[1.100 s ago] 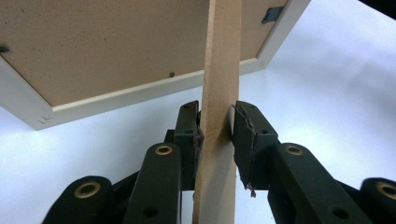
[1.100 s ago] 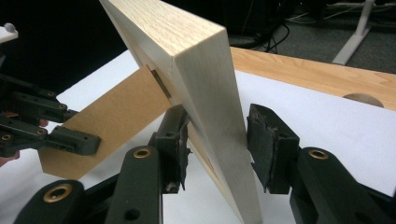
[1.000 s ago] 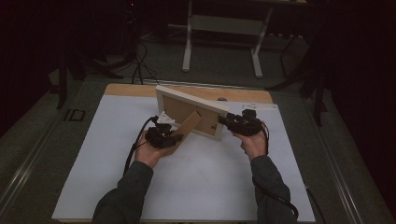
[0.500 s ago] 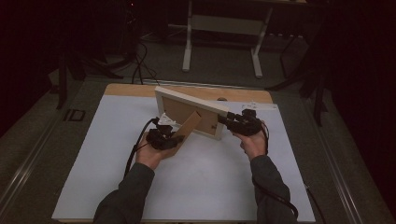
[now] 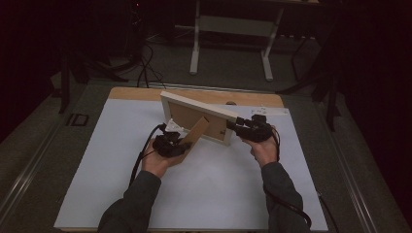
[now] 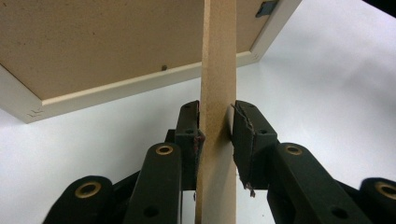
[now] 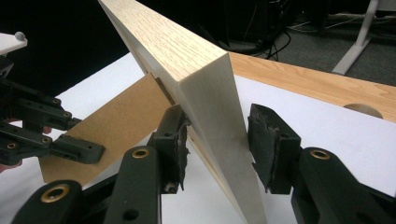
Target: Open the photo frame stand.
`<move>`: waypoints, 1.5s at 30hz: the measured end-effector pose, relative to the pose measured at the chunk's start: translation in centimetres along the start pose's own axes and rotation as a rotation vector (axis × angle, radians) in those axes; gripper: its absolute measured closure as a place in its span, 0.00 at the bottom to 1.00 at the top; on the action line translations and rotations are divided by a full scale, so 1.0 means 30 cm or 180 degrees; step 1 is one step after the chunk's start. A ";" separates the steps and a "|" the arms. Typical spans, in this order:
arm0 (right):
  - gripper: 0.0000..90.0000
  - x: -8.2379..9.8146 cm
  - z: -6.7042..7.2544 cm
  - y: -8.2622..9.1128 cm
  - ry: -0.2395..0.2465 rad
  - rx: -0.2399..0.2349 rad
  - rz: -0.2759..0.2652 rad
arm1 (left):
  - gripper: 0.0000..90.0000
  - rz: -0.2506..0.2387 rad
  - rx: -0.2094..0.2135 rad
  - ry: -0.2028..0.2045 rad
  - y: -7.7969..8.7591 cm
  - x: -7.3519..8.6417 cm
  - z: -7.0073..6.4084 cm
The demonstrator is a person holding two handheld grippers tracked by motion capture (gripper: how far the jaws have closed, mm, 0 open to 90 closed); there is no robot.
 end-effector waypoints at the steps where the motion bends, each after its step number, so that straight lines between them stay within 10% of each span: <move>1: 0.64 0.004 0.002 0.002 0.0011 -0.0004 -0.0024 | 0.82 0.0015 -0.0007 -0.0011 -0.002 0.003 -0.001; 45: 0.58 0.090 0.077 0.036 0.0369 -0.0141 0.0093 | 0.84 0.0116 0.0058 -0.0072 -0.018 0.094 -0.038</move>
Point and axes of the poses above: each handheld gripper's, and its own axes: y roughly backward along the jaws, x roughly out of its underside, z roughly to its left, the point moved 8 cm from there along -y, roughly forward along the jaws, and after that the axes turned 14 degrees about -y, right-handed, at the moved point
